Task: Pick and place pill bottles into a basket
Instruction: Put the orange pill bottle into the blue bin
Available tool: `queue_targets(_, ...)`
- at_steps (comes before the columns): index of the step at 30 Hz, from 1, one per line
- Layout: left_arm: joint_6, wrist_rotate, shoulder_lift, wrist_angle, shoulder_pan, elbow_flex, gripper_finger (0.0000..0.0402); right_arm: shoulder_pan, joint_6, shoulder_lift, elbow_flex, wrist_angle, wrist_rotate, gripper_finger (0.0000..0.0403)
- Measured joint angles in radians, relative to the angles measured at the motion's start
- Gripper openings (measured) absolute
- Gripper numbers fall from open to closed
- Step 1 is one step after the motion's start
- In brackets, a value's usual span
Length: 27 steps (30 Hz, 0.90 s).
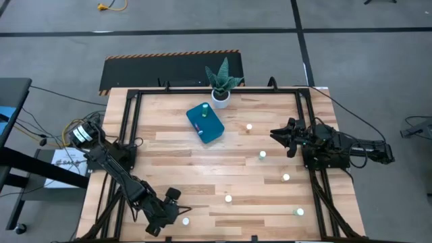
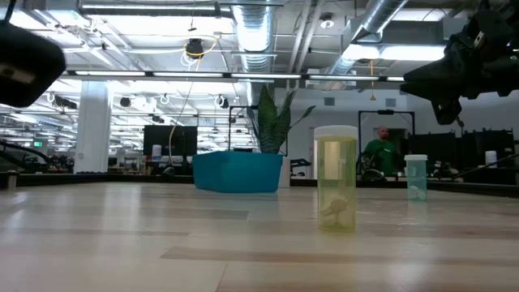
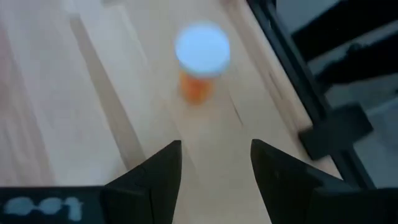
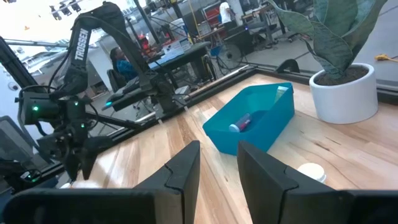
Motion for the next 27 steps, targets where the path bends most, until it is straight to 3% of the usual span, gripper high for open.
queue_targets(3, 0.006, -0.036, 0.007, 0.050, 0.011, 0.000, 0.0180, 0.000, 0.000, 0.000, 0.000, 0.000, 0.000, 0.0100)
queue_targets(14, 0.012, -0.010, 0.095, 0.138, 0.034, 0.000, 0.0180, 0.000, 0.000, 0.000, -0.001, 0.006, 0.000, 0.0100)
queue_targets(27, 0.063, -0.024, 0.094, 0.226, 0.048, 0.000, 0.0180, 0.000, 0.000, 0.000, -0.001, 0.007, 0.000, 0.0100)
